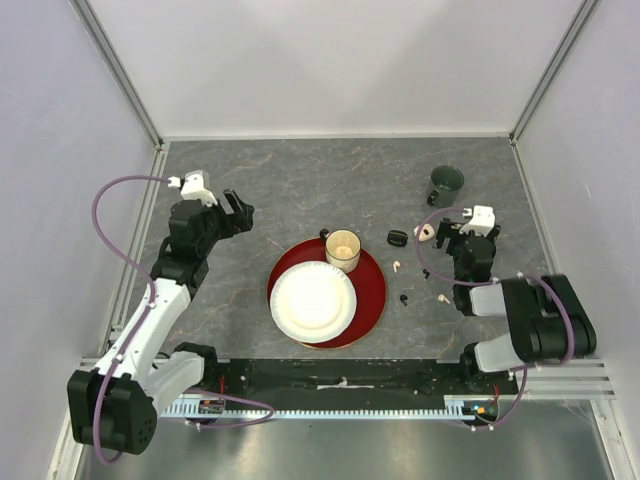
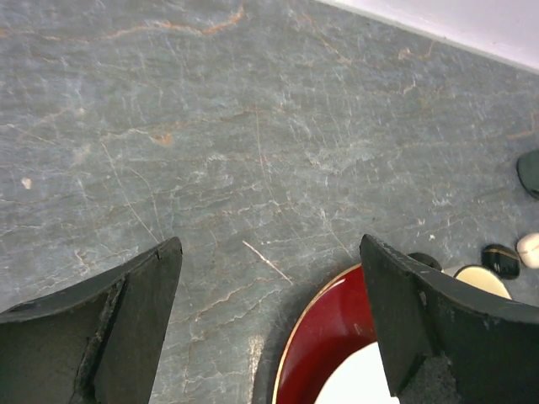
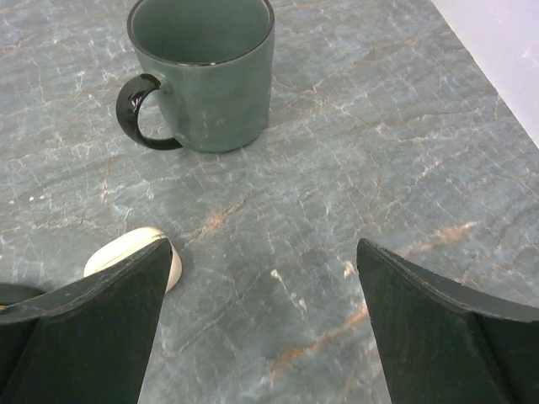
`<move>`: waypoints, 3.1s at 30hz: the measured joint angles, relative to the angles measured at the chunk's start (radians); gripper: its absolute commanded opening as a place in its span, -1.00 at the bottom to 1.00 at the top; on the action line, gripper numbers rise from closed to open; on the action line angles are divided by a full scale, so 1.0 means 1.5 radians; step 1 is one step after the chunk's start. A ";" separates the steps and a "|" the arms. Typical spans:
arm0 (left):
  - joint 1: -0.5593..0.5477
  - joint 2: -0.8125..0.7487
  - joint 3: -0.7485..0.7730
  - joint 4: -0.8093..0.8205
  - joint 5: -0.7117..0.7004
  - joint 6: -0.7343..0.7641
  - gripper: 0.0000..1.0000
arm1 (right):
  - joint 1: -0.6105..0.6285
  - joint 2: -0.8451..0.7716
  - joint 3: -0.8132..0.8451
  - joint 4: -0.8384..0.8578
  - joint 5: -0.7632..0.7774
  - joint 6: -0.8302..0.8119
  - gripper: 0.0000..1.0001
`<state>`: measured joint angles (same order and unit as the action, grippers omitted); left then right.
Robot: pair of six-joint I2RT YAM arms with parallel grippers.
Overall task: Insert the wireless bluetooth earbuds into the charging case
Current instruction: Pick up the charging case at the center of the board.
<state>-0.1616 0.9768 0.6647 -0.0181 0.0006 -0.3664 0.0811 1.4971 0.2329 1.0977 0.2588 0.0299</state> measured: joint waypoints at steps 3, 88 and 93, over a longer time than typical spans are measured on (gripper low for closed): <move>0.000 -0.011 0.028 -0.031 -0.021 -0.005 0.86 | 0.000 -0.097 0.022 -0.128 0.018 0.019 0.96; 0.000 -0.107 0.032 -0.190 0.057 -0.043 0.99 | 0.079 0.150 0.572 -1.028 0.077 0.680 0.60; 0.000 -0.107 0.032 -0.190 0.058 -0.043 0.99 | 0.082 0.170 0.572 -1.030 0.074 0.686 0.53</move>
<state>-0.1612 0.8165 0.7128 -0.3035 0.0872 -0.4309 0.2043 1.7519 1.0908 -0.4480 0.3702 1.0584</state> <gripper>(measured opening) 0.995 0.781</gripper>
